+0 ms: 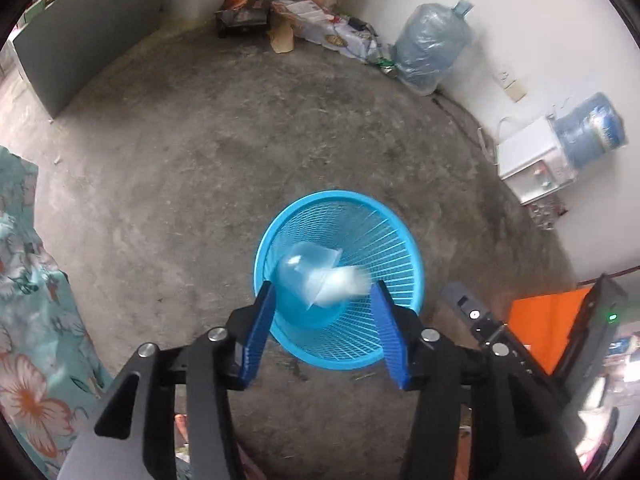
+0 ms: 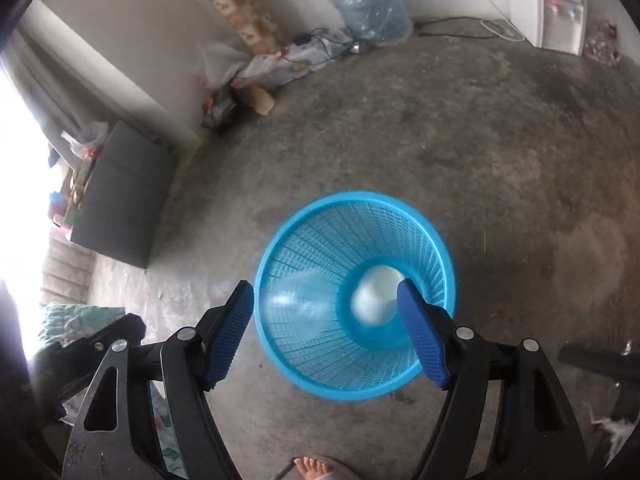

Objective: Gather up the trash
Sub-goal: 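Carry lid and cup over the blue wastebasket and open both tools, then move both tools back toward the trash on the quilt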

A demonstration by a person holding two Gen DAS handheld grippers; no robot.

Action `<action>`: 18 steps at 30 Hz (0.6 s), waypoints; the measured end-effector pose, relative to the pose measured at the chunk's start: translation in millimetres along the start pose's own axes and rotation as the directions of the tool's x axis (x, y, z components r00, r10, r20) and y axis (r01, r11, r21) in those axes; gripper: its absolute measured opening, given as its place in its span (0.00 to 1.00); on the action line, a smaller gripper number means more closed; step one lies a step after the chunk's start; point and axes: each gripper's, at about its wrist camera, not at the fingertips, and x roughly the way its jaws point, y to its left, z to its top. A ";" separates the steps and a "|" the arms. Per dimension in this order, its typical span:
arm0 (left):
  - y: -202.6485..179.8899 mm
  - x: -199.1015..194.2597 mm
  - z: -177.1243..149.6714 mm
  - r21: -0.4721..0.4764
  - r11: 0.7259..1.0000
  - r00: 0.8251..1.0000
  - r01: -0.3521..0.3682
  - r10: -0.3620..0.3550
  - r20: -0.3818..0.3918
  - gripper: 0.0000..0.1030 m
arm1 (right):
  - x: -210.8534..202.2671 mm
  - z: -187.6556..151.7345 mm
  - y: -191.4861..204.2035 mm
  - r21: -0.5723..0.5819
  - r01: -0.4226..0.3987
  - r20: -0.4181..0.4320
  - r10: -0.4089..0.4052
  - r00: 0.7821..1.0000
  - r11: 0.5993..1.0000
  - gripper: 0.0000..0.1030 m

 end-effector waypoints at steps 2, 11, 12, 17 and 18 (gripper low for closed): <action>0.0 -13.6 -2.5 0.020 1.000 1.000 0.014 -0.015 0.021 0.49 | -9.3 -5.0 -2.0 -0.013 -0.005 0.028 0.005 1.000 1.000 0.71; -1.7 -144.0 -37.5 0.058 0.998 0.985 0.016 -0.025 0.169 0.58 | -82.5 -18.2 55.2 -0.224 0.048 0.176 -0.008 0.984 0.973 0.92; -0.4 -158.6 -44.5 0.059 0.998 0.982 -0.009 -0.002 0.189 0.59 | -95.9 -23.5 67.4 -0.265 0.051 0.202 0.003 0.979 0.963 0.93; 27.7 -262.9 -126.6 0.039 0.998 0.945 -0.046 0.031 0.326 0.67 | -147.9 -68.6 130.4 -0.461 0.119 0.296 0.027 0.955 0.879 0.93; 36.6 -279.2 -146.9 0.025 0.999 0.937 -0.043 0.032 0.347 0.69 | -153.0 -77.0 140.2 -0.491 0.125 0.302 0.034 0.953 0.862 0.93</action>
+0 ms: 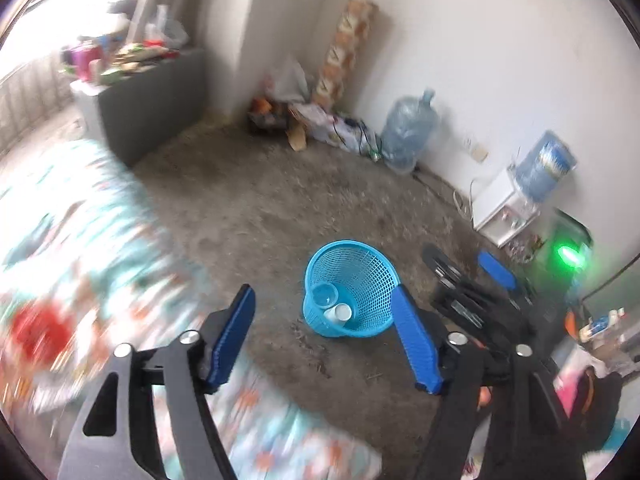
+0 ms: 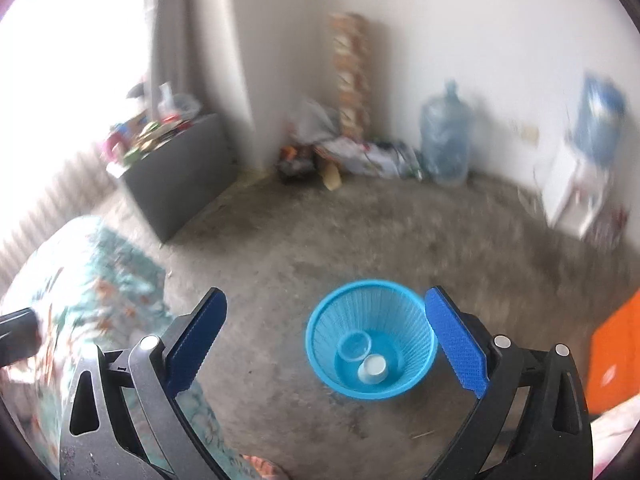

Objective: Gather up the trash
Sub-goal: 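Move both tools back toward the trash on the quilt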

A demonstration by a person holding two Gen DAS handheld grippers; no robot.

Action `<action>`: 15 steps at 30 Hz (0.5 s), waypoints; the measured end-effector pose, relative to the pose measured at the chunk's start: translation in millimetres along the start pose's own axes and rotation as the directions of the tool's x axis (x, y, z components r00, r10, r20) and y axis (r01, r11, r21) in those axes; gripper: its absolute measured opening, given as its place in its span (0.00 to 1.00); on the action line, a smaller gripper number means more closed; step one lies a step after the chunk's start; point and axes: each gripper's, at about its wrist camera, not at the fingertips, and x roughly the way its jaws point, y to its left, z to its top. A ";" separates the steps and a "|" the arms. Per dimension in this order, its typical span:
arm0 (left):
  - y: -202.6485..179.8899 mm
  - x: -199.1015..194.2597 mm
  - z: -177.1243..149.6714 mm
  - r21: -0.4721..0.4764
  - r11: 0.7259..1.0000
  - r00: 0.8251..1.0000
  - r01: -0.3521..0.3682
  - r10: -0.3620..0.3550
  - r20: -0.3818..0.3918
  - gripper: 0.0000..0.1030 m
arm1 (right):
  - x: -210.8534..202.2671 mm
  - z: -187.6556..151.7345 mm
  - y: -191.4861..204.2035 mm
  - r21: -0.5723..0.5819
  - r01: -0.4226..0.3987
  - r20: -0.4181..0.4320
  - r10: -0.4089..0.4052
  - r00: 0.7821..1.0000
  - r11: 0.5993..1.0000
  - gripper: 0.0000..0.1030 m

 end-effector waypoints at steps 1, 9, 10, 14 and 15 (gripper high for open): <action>8.5 -19.9 -14.6 -0.005 1.000 1.000 -0.006 0.006 0.020 0.69 | -10.6 -4.1 17.1 -0.054 -0.024 0.012 0.024 1.000 0.998 0.93; 89.0 -124.8 -154.3 -0.135 0.972 0.968 -0.191 0.210 0.141 0.73 | -59.3 -37.4 114.0 -0.305 -0.427 -0.090 0.421 0.903 0.851 0.92; 104.1 -139.4 -176.4 -0.184 0.958 0.956 -0.220 0.250 0.157 0.73 | -66.1 -42.2 124.4 -0.322 -0.464 -0.098 0.459 0.883 0.825 0.92; 150.6 -181.1 -236.6 -0.349 0.881 0.896 -0.319 0.400 0.193 0.73 | -94.0 -66.4 170.8 -0.415 -0.584 -0.144 0.584 0.799 0.697 0.92; 163.7 -191.9 -252.7 -0.393 0.855 0.876 -0.338 0.439 0.201 0.73 | -100.1 -70.5 183.0 -0.430 -0.600 -0.156 0.599 0.785 0.675 0.92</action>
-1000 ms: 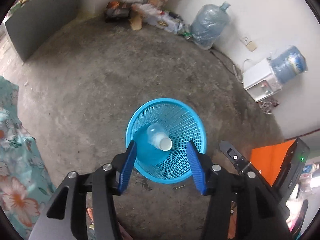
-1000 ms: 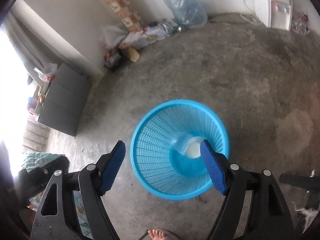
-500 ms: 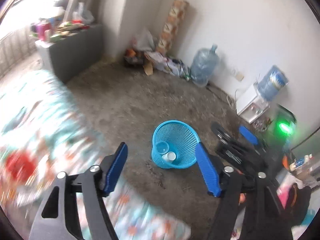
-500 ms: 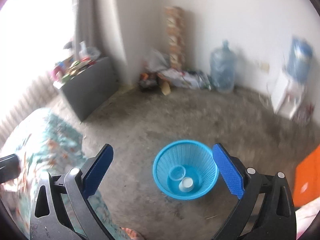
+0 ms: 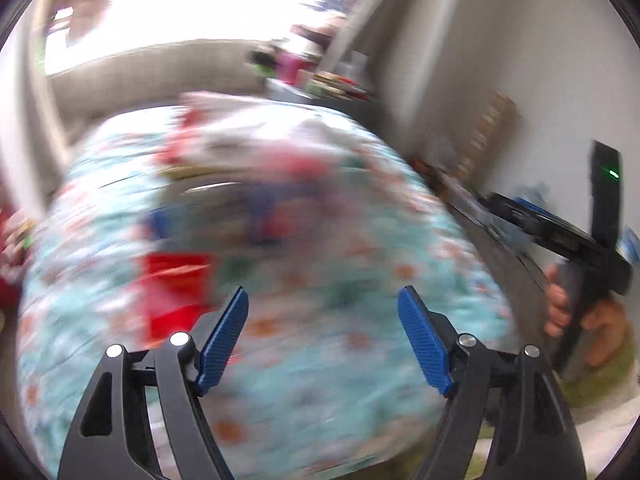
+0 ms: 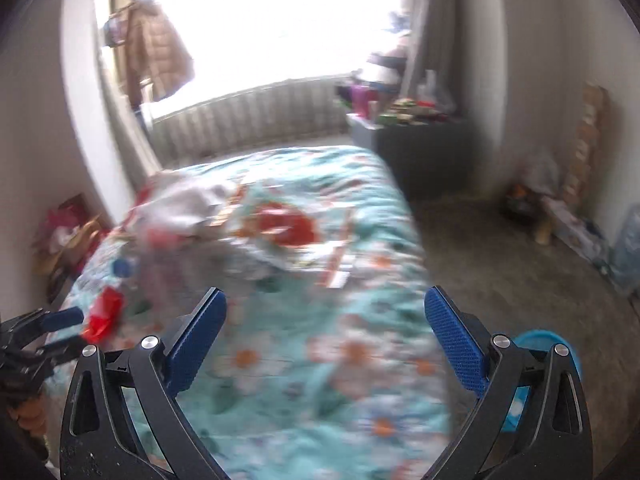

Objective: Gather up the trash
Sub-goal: 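Move both tools back toward the trash on the quilt, then grasp the red snack wrapper with the left tool while the right tool grasps the clear bag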

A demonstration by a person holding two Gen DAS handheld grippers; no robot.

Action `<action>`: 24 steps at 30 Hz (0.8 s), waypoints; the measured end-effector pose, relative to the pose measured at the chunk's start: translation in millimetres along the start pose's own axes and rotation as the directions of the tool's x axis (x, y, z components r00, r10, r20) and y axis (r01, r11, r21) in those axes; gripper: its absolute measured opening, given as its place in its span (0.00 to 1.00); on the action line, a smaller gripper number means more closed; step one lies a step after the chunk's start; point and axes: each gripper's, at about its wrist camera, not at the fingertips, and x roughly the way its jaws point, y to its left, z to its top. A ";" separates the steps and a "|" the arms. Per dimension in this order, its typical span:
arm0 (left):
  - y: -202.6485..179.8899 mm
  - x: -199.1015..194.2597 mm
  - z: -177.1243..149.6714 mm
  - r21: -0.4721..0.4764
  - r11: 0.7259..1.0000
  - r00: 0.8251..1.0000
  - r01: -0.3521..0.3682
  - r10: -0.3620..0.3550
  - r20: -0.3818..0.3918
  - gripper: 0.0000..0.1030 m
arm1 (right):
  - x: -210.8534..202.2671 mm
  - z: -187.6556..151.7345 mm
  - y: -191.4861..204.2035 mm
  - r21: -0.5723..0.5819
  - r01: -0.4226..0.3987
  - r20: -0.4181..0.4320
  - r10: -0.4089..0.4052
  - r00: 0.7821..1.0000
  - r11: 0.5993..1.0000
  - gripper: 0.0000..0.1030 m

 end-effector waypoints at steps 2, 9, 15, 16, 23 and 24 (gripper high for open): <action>24.4 -6.1 -7.1 -0.058 0.996 0.997 -0.069 0.070 0.016 0.73 | 12.0 4.6 28.6 -0.041 -0.051 -0.032 0.049 0.998 0.998 0.92; 56.9 10.8 -23.0 -0.063 0.989 0.991 -0.134 0.136 0.014 0.73 | 47.7 19.8 87.5 -0.026 -0.175 -0.183 0.168 0.969 0.984 0.87; 38.0 43.2 -26.5 0.120 0.951 0.958 -0.284 0.285 0.002 0.65 | 64.5 20.2 89.6 0.169 -0.257 -0.256 0.295 0.921 0.951 0.77; 36.8 48.7 -28.1 0.147 0.943 0.953 -0.299 0.302 0.001 0.64 | 70.4 18.6 84.2 0.226 -0.268 -0.263 0.324 0.909 0.936 0.75; 52.5 55.3 -30.3 0.082 0.965 0.967 -0.249 0.252 -0.026 0.57 | 105.5 4.7 60.2 0.505 -0.328 -0.263 0.504 0.823 0.798 0.67; 53.9 54.1 -29.9 0.069 0.968 0.969 -0.243 0.246 -0.026 0.55 | 108.6 2.9 59.1 0.526 -0.330 -0.261 0.517 0.815 0.784 0.65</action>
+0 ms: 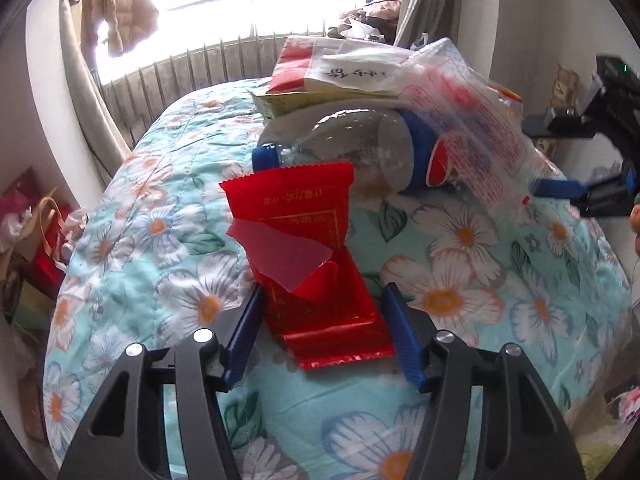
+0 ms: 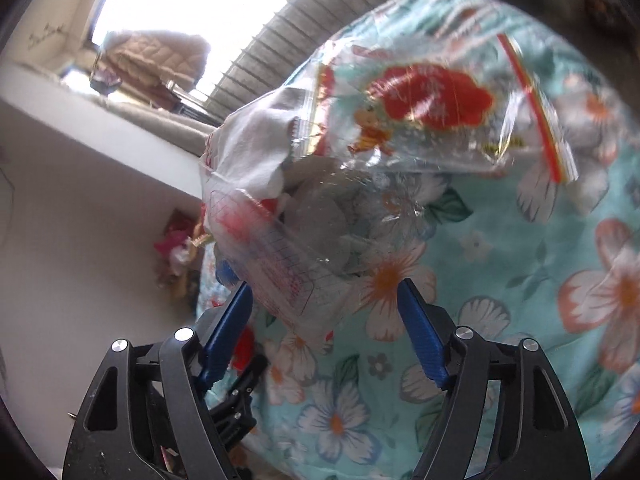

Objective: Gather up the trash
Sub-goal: 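Grasp the red snack wrapper with the left tool while the right tool grasps the clear bag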

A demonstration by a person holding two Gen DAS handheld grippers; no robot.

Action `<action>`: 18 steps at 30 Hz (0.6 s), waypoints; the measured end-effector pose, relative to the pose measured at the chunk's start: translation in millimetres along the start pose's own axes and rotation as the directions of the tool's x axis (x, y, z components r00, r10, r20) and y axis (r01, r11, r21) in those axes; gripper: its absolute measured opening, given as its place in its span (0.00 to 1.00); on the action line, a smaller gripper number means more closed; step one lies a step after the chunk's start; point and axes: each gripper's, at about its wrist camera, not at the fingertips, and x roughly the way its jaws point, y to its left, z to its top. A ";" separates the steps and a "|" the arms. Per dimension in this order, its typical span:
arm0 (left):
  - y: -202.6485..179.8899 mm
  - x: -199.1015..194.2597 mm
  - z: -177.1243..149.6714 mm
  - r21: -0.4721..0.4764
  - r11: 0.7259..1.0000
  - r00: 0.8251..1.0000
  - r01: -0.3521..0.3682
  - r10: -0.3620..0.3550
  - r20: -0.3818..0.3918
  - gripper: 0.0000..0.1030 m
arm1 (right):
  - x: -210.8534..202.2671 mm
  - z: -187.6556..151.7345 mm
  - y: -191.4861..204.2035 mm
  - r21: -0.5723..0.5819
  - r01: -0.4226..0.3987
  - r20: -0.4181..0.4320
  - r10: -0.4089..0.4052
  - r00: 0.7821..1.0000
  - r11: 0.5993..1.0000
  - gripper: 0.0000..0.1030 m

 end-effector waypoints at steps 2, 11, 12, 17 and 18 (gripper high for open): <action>2.2 -1.9 1.1 -0.020 1.000 1.000 0.011 -0.011 0.002 0.53 | 3.4 -0.6 -2.2 0.023 -0.028 -0.007 0.028 1.000 0.999 0.60; 19.2 -3.5 4.9 -0.131 0.988 0.996 0.087 -0.089 -0.012 0.36 | -6.0 -7.4 4.3 -0.002 -0.032 0.000 0.032 0.999 0.999 0.30; 19.6 -4.4 4.6 -0.140 0.986 0.995 0.092 -0.095 -0.013 0.36 | -7.5 -8.3 5.4 -0.006 -0.031 0.001 0.031 1.000 0.999 0.28; 20.3 -7.2 6.3 -0.158 0.983 0.995 0.094 -0.096 -0.005 0.36 | -13.4 -10.7 4.4 -0.021 -0.044 0.009 0.044 0.999 0.999 0.13; 19.7 -9.1 6.5 -0.161 0.982 0.995 0.094 -0.095 -0.001 0.36 | -14.8 -11.5 4.7 -0.022 -0.048 0.012 0.049 0.999 0.999 0.12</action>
